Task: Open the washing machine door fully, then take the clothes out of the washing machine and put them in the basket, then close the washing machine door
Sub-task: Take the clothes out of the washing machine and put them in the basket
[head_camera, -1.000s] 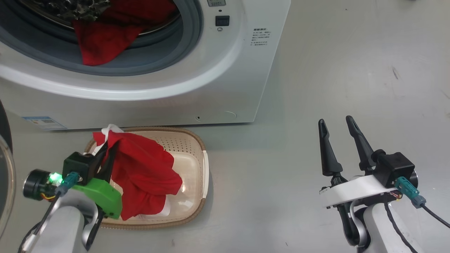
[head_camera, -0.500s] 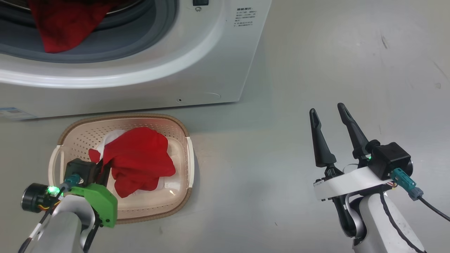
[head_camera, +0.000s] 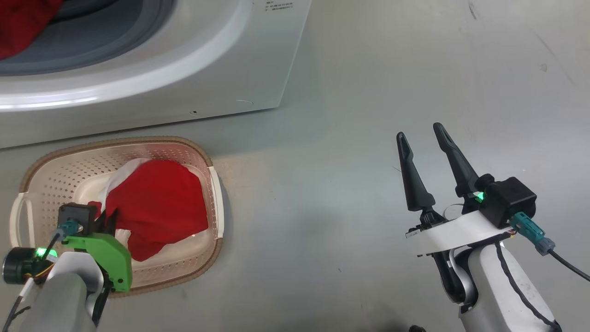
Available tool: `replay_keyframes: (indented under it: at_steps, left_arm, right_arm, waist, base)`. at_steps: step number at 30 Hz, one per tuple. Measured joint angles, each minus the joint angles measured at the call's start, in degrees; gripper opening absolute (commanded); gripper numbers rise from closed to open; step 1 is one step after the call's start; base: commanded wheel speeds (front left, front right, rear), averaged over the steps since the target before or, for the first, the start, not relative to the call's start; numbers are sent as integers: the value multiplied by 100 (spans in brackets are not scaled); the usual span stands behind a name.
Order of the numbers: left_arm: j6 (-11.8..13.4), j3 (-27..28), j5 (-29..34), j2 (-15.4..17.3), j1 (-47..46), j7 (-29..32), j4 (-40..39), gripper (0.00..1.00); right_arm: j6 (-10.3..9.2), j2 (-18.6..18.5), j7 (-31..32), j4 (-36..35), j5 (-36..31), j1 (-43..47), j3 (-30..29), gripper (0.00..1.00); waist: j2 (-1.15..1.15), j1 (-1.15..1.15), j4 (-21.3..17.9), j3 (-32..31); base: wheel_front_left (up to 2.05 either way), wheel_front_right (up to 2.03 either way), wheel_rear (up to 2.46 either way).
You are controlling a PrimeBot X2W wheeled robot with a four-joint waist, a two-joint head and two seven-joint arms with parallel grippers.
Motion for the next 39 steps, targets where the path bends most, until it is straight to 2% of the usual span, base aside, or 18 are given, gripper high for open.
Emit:
replay_keyframes:
  at_steps: [3, 4, 5, 6, 7, 8, 16, 24, 32, 39]
  left_arm:
    - [0, 3, -18, -74, -103, 0, 176, 0]
    - [10, 18, -24, -90, -114, -7, 218, 4]
    - [41, 47, -49, -100, -133, -9, 260, 22]
    - [49, 80, -67, -103, -163, -16, 294, 57]
    - [49, 96, -67, -103, -202, -21, 327, 85]
    - [51, 107, -68, -107, -245, -58, 360, 100]
    - [49, 98, -92, -221, -411, -81, 644, 100]
    - [41, -59, -49, -345, -478, -503, 734, 100]
    - [-10, -57, -56, -576, -570, -816, 538, 100]
    - [-59, -58, -204, -792, -570, -839, 158, 100]
  right_arm:
    - [-7, 3, 0, 0, 4, -23, -53, 100]
    - [-7, 3, 0, 0, 4, -37, -54, 100]
    - [-8, 4, 0, 0, 5, -54, -56, 100]
    - [-8, 4, 0, 0, 5, -71, -60, 100]
    - [-8, 5, 0, 0, 5, -81, -62, 100]
    - [-8, 5, 0, 0, 5, -83, -63, 100]
    - [-34, 13, 0, 34, 5, -98, -108, 100]
    - [-34, 18, -30, 119, 5, -104, -219, 100]
    - [-34, 19, -31, 240, 5, -96, -456, 100]
    - [-33, -35, -31, 346, 5, 52, -634, 100]
  waist:
    - [0, 0, -83, 92]
    - [0, 0, -104, 114]
    - [0, 0, -119, 131]
    - [0, 0, -129, 145]
    - [0, 0, -133, 153]
    - [0, 0, -131, 153]
    - [0, 0, -41, 67]
    - [0, 0, 83, -187]
    - [0, 0, 273, -609]
    - [0, 0, 521, -1066]
  base:
    - [0, 0, 0]
    - [0, 0, 0]
    - [0, 0, 0]
    - [0, 0, 0]
    - [0, 0, 0]
    - [0, 0, 0]
    - [0, 0, 0]
    - [0, 0, 0]
    - [0, 0, 0]
    - [0, 0, 0]
